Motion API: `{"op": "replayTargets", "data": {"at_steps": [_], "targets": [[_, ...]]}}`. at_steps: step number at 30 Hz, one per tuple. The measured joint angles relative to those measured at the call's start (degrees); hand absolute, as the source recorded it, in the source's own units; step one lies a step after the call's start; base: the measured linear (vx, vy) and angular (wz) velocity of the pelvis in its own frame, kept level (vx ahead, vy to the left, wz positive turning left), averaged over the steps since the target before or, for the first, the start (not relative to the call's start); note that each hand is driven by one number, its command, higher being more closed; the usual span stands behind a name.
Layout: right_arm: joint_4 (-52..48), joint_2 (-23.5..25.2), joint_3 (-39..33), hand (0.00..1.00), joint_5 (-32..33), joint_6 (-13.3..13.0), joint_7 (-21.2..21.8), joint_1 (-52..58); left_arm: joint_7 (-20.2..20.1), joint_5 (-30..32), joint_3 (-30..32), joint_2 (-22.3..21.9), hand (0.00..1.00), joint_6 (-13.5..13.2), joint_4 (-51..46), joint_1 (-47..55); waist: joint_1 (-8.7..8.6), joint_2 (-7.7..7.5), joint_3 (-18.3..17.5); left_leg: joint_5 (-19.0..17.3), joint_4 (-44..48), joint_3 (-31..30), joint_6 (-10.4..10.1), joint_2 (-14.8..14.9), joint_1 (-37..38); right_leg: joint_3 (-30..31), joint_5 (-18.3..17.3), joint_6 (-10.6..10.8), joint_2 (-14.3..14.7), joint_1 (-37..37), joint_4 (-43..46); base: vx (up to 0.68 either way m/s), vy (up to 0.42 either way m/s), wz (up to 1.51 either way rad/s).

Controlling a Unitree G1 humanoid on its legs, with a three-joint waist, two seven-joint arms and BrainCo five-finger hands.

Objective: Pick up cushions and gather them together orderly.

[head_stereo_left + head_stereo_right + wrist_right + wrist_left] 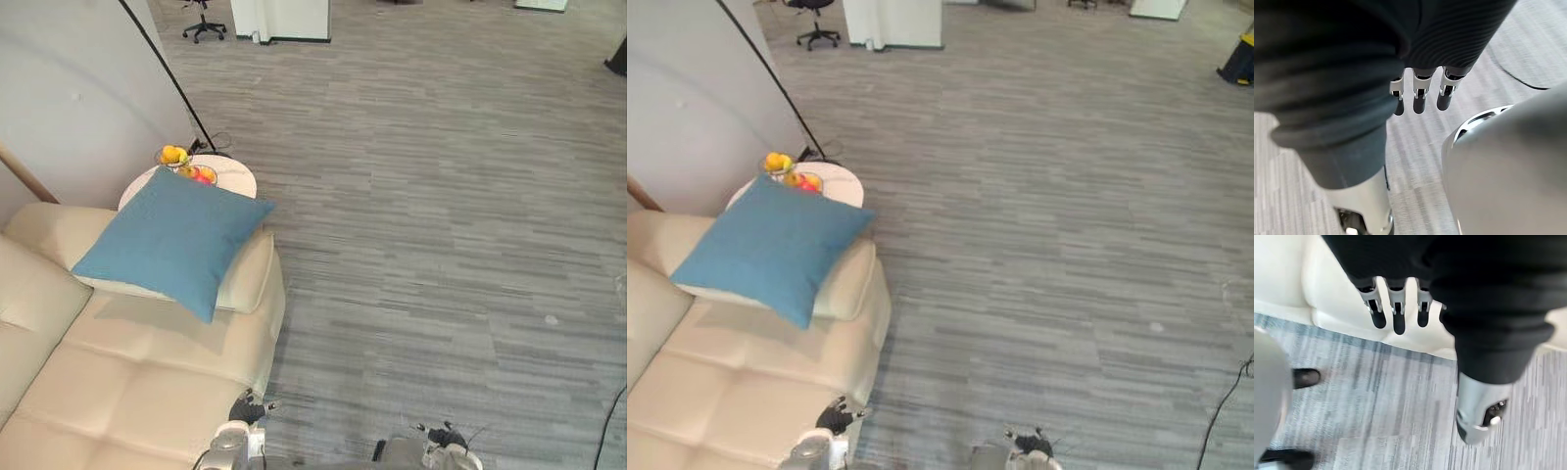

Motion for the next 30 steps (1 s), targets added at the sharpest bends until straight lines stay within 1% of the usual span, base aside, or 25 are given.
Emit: {"op": "replayTargets", "data": {"at_steps": [1, 2, 3, 4, 5, 6, 7, 8, 9, 10, 12, 14, 15, 16, 17, 18, 19, 21, 22, 23, 25, 26, 27, 28, 30], "targets": [[0.63, 0.04, -0.02, 0.0, 0.07, -0.02, 0.0, 0.19, 0.01, 0.05, -0.28, 0.43, 0.0, -0.03, 0.18, 0.63, -0.02, -0.84, -0.28, -0.86, 0.05, -0.37, -1.05, 0.02, 0.67, 3.35, 4.63, 0.01, 1.62, -0.01, -6.99, 0.41, -0.266, 0.32], [1.36, -0.01, -0.04, 0.0, 0.09, 0.03, 0.01, 0.18, -0.01, 0.13, -0.49, 1.04, 0.0, -0.02, 0.57, 1.05, -0.23, -2.06, -0.43, -1.77, 0.34, -1.43, -1.69, -0.56, 1.25, 6.51, 10.35, -0.18, 2.13, -0.21, -10.28, 0.42, -0.273, 0.27], [1.61, -1.44, -0.63, 0.0, 0.1, -0.02, 0.15, -0.08, 0.0, 0.16, -0.38, 0.42, 0.0, 0.06, 1.74, 0.85, -0.37, -0.1, -0.53, -2.99, 1.02, -2.9, -1.74, 1.43, 1.95, 7.14, 9.83, -1.8, 4.14, -0.12, -7.45, 0.41, -0.283, 0.15], [1.99, -2.04, -1.06, 0.0, 0.08, -0.04, 0.32, -0.52, -0.14, 0.23, -0.08, -0.17, 0.0, 0.02, 2.42, 1.0, -0.16, 0.68, -0.69, -3.03, 3.81, -4.16, -1.8, 2.15, 1.05, 6.86, 7.19, -2.31, 4.56, -0.41, -6.5, 0.39, -0.286, 0.11], [2.19, -2.22, -1.56, 0.0, 0.11, -0.02, 0.35, -0.69, -0.15, 0.26, 1.2, -0.71, 0.0, 0.01, 2.51, 1.02, -0.24, 1.18, -0.58, -3.02, 7.86, -4.93, -1.83, 2.65, -0.78, 6.11, 6.17, -2.83, 4.61, 0.29, -6.44, 0.36, -0.319, 0.23], [2.08, -2.19, -1.88, 0.0, 0.16, -0.02, 0.28, -0.14, -0.12, 0.27, 3.36, -1.55, 0.0, 0.0, 2.18, 0.98, -0.35, 1.49, -0.39, -2.82, 17.47, -6.13, -2.15, 3.58, -4.79, 4.81, 4.78, -3.14, 4.69, 1.95, -6.88, 0.33, -0.313, 0.42], [1.63, -2.17, -1.85, 0.0, 0.86, -0.03, 0.24, 0.57, -0.11, 0.19, 5.28, -2.39, 0.0, 0.0, 1.61, 0.96, -0.34, 1.98, -0.13, -1.1, 27.38, -6.78, -4.2, 4.58, -8.92, 3.67, 3.64, -3.85, 4.9, 3.9, -6.9, 0.32, -0.292, 0.51], [0.8, -2.36, -0.98, 0.0, 0.83, -0.06, 0.0, 0.98, -0.11, 0.07, 6.34, -2.88, 0.0, -0.01, 0.73, 1.04, -0.26, 2.32, 0.3, 1.44, 36.18, -7.03, -5.07, 5.9, -12.87, 2.82, 2.42, -4.45, 5.15, 6.28, -7.01, 0.3, -0.228, 0.42], [0.93, -2.64, 0.45, 0.0, 0.82, 0.02, -0.18, 1.09, -0.15, -0.05, 6.33, -2.88, 0.0, -0.31, -0.3, 1.3, 0.18, 2.37, 0.48, 1.7, 44.22, -6.33, -4.44, 7.09, -16.58, 1.96, 0.53, -5.53, 5.25, 9.11, -7.33, 0.29, -0.184, 0.31], [0.95, -2.43, 0.74, 0.0, 0.81, -0.01, -0.16, 0.94, -0.16, -0.29, 6.14, -2.89, 0.0, -0.75, -0.89, 1.43, 0.38, 2.31, 0.51, 0.97, 46.63, -4.78, -3.61, 7.45, -19.03, 1.16, 0.22, -5.33, 5.16, 11.83, -8.72, 0.3, -0.179, 0.2], [0.97, -1.92, 0.68, 0.0, 0.83, 0.0, -0.17, 0.73, -0.23, -0.45, 6.06, -2.91, 0.0, -1.07, -1.51, 1.64, 0.67, 2.26, 0.47, -0.12, 43.27, -2.13, -2.02, 7.27, -21.46, 0.68, -0.3, -4.23, 4.95, 14.99, -11.44, 0.23, -0.09, 0.09], [0.84, -1.21, 0.7, 0.0, 0.88, -0.02, -0.16, 0.15, -0.24, -0.48, 5.75, -2.86, 0.0, -1.09, -1.79, 1.57, 0.81, 2.17, 0.41, -0.08, 29.64, 1.82, -1.23, 6.3, -22.08, -0.9, -0.13, -3.72, 4.37, 17.87, -14.23, 0.26, 0.005, 0.16], [0.83, -1.09, 0.71, 0.0, 0.88, -0.02, -0.16, 0.63, -0.27, -0.45, 5.71, -2.92, 0.0, -1.07, -1.78, 1.53, 0.77, 2.16, 0.42, 1.03, 22.71, 3.52, -0.56, 5.66, -21.54, -1.74, -0.37, -3.32, 4.07, 18.94, -14.94, 0.31, 0.06, 0.49], [0.92, -1.13, 0.68, 0.0, 0.88, 0.02, -0.15, 1.47, -0.3, -0.45, 5.38, -3.02, 0.0, -1.08, -1.74, 1.49, 0.58, 2.24, 0.35, 4.45, 13.18, 5.89, -0.56, 4.53, -20.86, -3.4, -1.0, -2.32, 3.74, 20.52, -15.86, 0.36, 0.106, 0.68], [0.88, -1.26, 0.47, 0.0, 1.1, 0.01, -0.16, 2.32, -0.41, -0.39, 4.91, -3.22, 0.0, -1.05, -1.7, 1.49, 0.54, 2.5, 0.2, 9.35, 6.77, 8.95, -1.03, 4.1, -19.88, -5.02, -1.65, -1.29, 3.8, 22.06, -16.44, 0.47, 0.161, 0.77], [1.03, -1.6, -0.11, 0.0, 1.11, 0.01, -0.19, 2.46, -0.41, -0.38, 4.3, -3.35, 0.0, -1.06, -1.3, 1.48, 0.54, 2.91, -0.03, 13.57, 3.59, 11.37, 1.2, 4.09, -19.51, -5.73, -2.37, -0.25, 4.36, 23.18, -16.6, 0.41, 0.156, 0.68], [1.24, -1.42, -0.52, 0.0, 1.1, 0.06, -0.22, 2.19, -0.54, -0.35, 3.94, -2.75, 0.0, -1.04, -0.98, 0.91, 0.51, 2.1, -0.01, 13.15, 3.41, 11.61, 3.75, 2.77, -18.93, -6.06, -2.92, 0.57, 3.45, 24.07, -16.59, 0.41, 0.151, 0.58], [1.17, -0.99, -0.66, 0.0, 1.09, -0.04, -0.13, 1.76, -0.61, -0.35, 3.98, -1.83, 0.0, -0.98, -0.07, 0.09, 0.68, -0.25, -0.44, 10.5, 3.35, 10.91, 5.21, -0.26, -18.61, -6.03, -2.8, 1.18, 0.95, 24.85, -16.4, 0.37, 0.147, 0.42], [1.24, -1.15, -0.66, 0.0, 1.01, -0.03, -0.11, 1.54, -0.63, -0.37, 3.94, -1.75, 0.0, -0.98, 0.15, 0.06, 0.97, -0.48, -0.6, 9.58, 3.33, 10.64, 5.55, -1.29, -18.12, -5.38, -2.77, 1.5, 0.09, 24.78, -14.91, 0.36, 0.175, 0.35], [1.33, -1.23, -0.73, 0.0, 0.7, -0.02, -0.09, 1.5, -0.66, -0.37, 3.69, -1.79, 0.0, -0.98, 0.82, 0.06, 0.99, -0.31, -0.57, 8.36, 2.94, 9.61, 5.97, -2.69, -16.29, -4.55, -2.99, 1.97, -1.49, 24.28, -9.67, 0.36, 0.189, 0.42], [1.08, -0.99, -1.25, 0.0, 0.7, 0.01, 0.16, 2.77, -0.85, -0.39, 3.04, -1.76, 0.0, -0.87, 1.04, 0.09, 0.65, -0.22, -0.68, 6.17, 2.17, 6.47, 6.06, -4.56, -12.91, -3.15, -1.67, 4.98, -4.46, 20.51, 5.25, 0.34, 0.175, 0.65], [0.89, -0.69, -0.88, 0.0, 0.93, -0.05, 0.59, 3.34, -1.18, -0.39, 2.84, -1.71, 0.0, -0.58, 1.04, 0.11, 0.41, -0.12, -0.65, 4.67, 2.17, 4.61, 5.52, -5.23, -11.47, -1.31, -1.18, 5.88, -5.16, 17.39, 13.97, 0.33, 0.105, 0.94], [-0.2, -0.56, -0.99, 0.0, 0.99, -0.28, 0.7, 3.43, -1.43, -0.4, 2.76, -1.66, 0.0, -0.5, 1.03, 0.43, 0.05, -0.28, -0.78, 3.75, 2.12, 2.47, 5.29, -5.75, -9.88, 0.57, -1.75, 5.85, -5.06, 13.83, 21.4, 0.4, 0.08, 1.04], [-1.1, -0.52, -0.85, 0.0, 0.67, -0.28, 0.73, 3.77, -1.56, -0.37, 2.26, -1.54, 0.0, -0.48, 0.98, 0.48, 0.18, -0.17, -0.71, 3.67, 1.32, 1.07, 5.28, -6.08, -8.02, 1.0, -3.19, 5.67, -4.78, 11.42, 23.92, 0.34, 0.034, 0.92], [-1.44, -0.42, -0.7, 0.0, 0.72, -0.36, 0.81, 3.87, -1.62, -0.37, 1.81, -1.66, 0.0, -0.45, 0.48, 0.47, 0.3, -0.02, -0.81, 3.76, 0.0, -2.41, 5.52, -6.02, -4.92, 1.26, -5.91, 4.01, -3.45, 8.11, 22.04, 0.38, -0.031, 0.91]]}}
